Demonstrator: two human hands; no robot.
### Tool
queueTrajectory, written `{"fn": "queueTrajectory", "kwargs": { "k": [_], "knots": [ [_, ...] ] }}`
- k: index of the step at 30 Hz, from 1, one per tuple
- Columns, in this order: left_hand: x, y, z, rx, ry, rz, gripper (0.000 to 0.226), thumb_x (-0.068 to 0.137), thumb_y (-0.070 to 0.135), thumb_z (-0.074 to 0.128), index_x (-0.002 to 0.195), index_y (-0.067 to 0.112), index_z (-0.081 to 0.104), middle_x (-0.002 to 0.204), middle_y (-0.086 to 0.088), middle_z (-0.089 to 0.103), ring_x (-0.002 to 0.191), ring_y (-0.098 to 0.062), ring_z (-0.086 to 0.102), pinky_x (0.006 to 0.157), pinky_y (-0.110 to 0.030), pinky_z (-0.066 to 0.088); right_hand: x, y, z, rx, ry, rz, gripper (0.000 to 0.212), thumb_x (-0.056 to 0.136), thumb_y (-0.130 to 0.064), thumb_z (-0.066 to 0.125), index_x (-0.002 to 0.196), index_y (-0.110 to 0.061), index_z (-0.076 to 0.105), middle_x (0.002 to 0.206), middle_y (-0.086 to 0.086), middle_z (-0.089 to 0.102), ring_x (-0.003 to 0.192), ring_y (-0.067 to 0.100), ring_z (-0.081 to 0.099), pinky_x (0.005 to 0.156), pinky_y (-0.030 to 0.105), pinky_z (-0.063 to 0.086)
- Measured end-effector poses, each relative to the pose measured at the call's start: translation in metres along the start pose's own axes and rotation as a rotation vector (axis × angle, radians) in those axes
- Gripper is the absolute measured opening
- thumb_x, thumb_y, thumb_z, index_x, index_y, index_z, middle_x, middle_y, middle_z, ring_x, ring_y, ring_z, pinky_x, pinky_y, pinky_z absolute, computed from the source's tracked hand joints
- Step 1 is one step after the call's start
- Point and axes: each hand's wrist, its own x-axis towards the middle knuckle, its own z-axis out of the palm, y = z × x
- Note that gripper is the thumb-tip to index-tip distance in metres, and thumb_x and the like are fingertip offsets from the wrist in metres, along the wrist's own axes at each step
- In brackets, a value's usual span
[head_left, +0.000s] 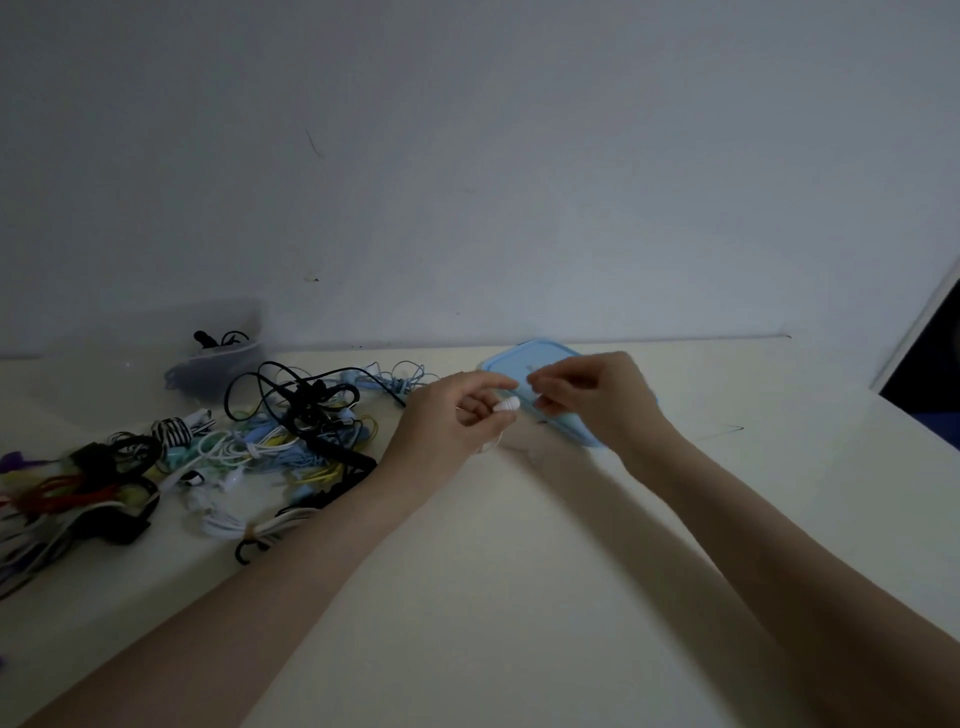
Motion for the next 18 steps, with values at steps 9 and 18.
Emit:
{"fn": "queueTrajectory", "kwargs": {
  "k": [9, 18],
  "knots": [
    [0.005, -0.003, 0.001, 0.094, 0.096, -0.008, 0.01, 0.078, 0.012, 0.073, 0.088, 0.01, 0.072, 0.075, 0.006, 0.061, 0.068, -0.001, 0.056, 0.067, -0.013, 0.047, 0.046, -0.016, -0.021, -0.54, -0.015, -0.142, 0.013, 0.085, -0.007, 0.062, 0.091, -0.006, 0.074, 0.078, 0.001, 0.065, 0.057, -0.001, 0.051, 0.05, 0.0, 0.036],
    [0.005, -0.003, 0.001, 0.036, 0.076, -0.011, 0.016, 0.079, 0.008, 0.071, 0.094, 0.009, 0.069, 0.068, 0.011, 0.053, 0.059, 0.006, 0.05, 0.062, -0.006, 0.042, 0.062, -0.009, 0.013, -0.958, -0.252, -0.144, 0.018, 0.086, -0.009, 0.058, 0.098, -0.01, 0.072, 0.099, 0.012, 0.069, 0.091, 0.026, 0.063, 0.072, 0.027, 0.047]
  ]
}}
